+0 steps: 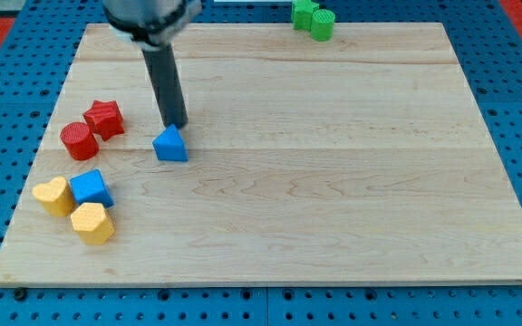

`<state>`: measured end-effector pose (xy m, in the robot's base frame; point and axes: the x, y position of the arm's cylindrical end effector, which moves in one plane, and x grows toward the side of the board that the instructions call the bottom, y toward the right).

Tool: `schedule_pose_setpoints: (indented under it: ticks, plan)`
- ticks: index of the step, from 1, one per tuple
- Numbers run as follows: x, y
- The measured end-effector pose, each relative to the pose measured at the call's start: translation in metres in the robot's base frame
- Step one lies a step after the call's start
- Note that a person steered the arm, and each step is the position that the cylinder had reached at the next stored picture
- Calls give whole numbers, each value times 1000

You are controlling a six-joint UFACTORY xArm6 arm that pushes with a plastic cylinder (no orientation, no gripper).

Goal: Move the blue triangle towards the right of the yellow hexagon

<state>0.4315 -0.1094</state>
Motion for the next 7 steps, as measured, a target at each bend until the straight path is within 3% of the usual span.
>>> schedule_pose_setpoints:
  ticks: [1,3,5,7]
  plan:
    - [78,0]
    - [99,51]
    - [140,14]
    - [135,10]
